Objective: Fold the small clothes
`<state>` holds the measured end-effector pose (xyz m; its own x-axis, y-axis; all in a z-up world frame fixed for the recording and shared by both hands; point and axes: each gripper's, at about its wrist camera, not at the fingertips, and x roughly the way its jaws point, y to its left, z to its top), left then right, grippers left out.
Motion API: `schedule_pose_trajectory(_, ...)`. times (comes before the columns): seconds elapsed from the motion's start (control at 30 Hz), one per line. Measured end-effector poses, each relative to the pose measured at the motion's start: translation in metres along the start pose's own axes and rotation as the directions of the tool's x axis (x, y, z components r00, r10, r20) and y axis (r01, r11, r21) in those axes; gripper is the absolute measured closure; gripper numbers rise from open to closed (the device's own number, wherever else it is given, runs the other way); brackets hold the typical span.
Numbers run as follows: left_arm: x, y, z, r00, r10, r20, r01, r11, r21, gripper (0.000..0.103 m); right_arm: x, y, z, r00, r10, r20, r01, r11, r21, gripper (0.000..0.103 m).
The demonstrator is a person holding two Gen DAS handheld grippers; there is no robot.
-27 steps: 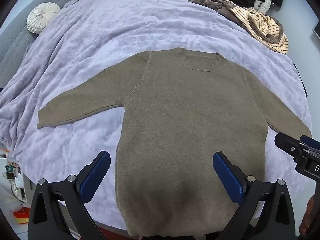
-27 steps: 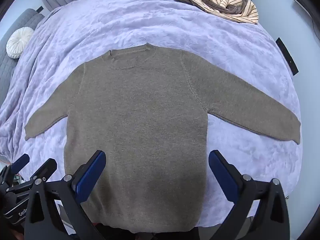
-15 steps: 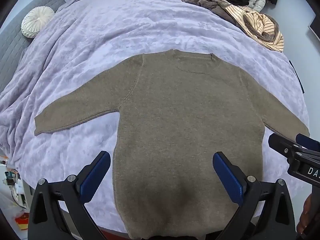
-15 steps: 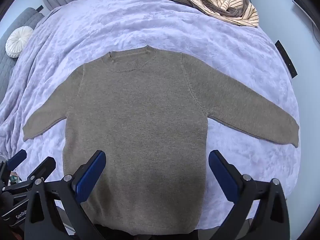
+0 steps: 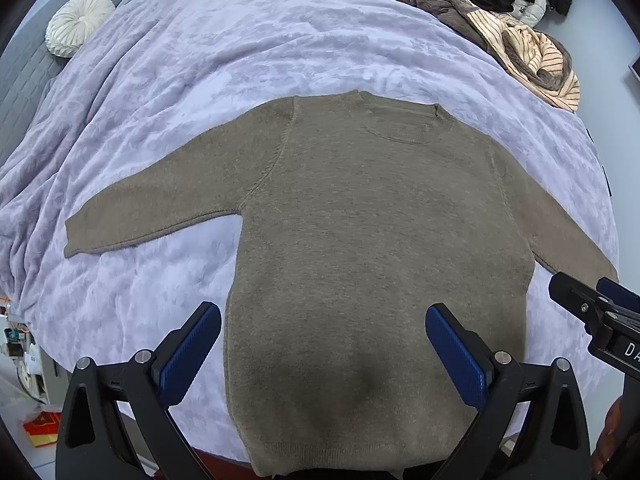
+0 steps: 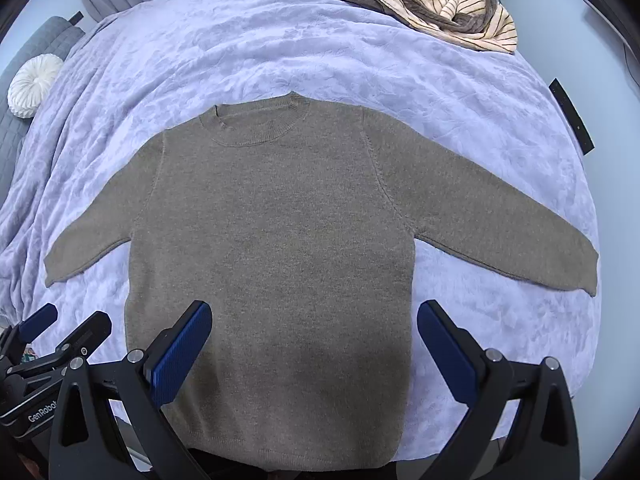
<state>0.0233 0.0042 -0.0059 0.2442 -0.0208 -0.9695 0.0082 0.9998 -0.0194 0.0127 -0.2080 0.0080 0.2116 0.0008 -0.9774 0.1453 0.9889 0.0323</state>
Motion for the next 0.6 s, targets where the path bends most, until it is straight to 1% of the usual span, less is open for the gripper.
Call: schedule_pose_trajectory(0.6,0.0024,0.0005,0.0037,1.0,0.008,-0.008,-0.008,1.0,0.002,0.0,0.0047,0.0035,0.0003,1.0,-0.004,-0.01,0.005,1.0,0.004,0.001)
